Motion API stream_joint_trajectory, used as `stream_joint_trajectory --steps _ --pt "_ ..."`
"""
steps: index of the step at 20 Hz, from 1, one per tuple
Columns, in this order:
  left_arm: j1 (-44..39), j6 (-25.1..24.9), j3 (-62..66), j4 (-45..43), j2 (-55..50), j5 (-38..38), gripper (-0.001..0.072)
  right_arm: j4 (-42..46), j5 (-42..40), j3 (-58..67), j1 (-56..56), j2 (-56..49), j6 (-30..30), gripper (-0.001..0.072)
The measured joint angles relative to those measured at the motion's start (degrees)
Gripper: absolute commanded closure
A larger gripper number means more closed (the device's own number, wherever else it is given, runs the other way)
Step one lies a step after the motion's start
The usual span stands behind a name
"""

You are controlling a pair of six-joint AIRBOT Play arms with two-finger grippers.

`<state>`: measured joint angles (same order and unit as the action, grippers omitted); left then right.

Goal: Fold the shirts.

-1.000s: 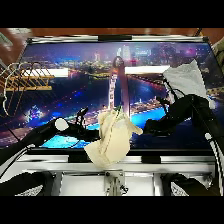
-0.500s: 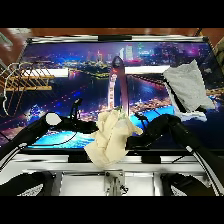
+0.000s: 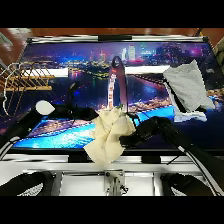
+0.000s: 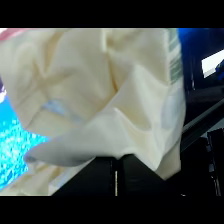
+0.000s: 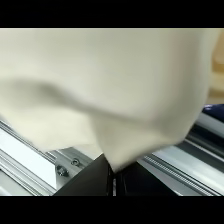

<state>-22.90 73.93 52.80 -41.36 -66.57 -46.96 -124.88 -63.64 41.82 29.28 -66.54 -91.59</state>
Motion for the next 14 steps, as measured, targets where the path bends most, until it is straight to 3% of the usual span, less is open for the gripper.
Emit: stream_joint_trajectory --steps 3,6,10,14 --pt "3.9 -2.3 12.7 -2.4 1.6 -4.4 0.0679 10.6 -5.3 12.5 -4.2 7.6 -0.4 0.0638" --pt "8.2 -3.3 30.1 -4.2 5.0 -7.8 0.0679 19.3 -4.8 31.0 -8.3 15.1 -0.6 0.0638" --pt "10.4 -3.8 50.2 -5.4 9.9 -9.9 0.0679 19.7 2.3 53.5 -10.2 18.7 -0.7 0.0638" --pt "11.0 0.0 58.3 -15.5 15.0 -14.9 0.0679 19.5 -3.6 63.8 -10.8 19.3 -0.2 0.0638"
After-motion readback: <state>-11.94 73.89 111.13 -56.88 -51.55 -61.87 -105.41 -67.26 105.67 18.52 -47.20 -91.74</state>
